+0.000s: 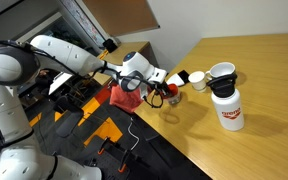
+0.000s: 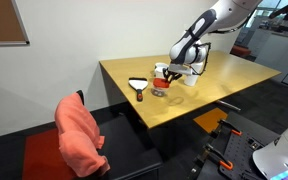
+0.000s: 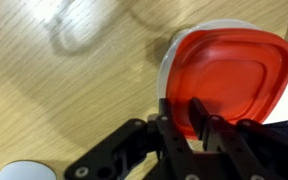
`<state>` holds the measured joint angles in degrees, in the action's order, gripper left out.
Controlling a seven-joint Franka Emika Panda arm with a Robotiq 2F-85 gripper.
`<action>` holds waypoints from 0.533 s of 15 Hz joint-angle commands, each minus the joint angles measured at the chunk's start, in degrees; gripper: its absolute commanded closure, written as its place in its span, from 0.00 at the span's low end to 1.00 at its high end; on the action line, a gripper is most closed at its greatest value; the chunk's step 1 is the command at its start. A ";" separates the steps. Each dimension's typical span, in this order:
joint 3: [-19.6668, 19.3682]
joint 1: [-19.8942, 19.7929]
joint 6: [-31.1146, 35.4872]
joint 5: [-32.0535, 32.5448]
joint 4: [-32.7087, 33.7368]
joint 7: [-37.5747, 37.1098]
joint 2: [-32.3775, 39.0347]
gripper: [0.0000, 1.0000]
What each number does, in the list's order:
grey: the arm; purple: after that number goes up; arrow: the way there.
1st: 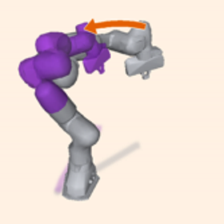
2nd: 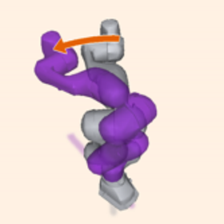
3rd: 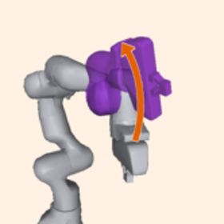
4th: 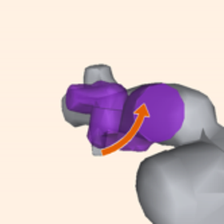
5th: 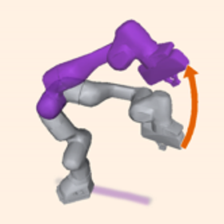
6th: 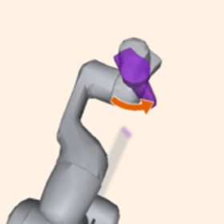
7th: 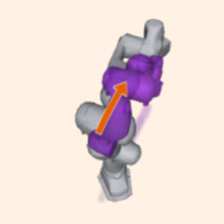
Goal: Uncover the lunchbox, pour the sweets in the cup into it, and then cover it
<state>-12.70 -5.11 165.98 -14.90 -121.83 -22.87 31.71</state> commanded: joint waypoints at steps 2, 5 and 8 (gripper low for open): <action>0.85 -0.78 1.15 -1.19 1.33 -0.62 1.18 0.94; 1.11 -1.04 1.17 -1.33 2.00 -0.49 1.86 0.94; 1.54 -1.41 1.19 -1.58 2.74 -0.29 2.55 0.94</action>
<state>-12.48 -5.52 166.00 -15.06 -120.52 -22.87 33.15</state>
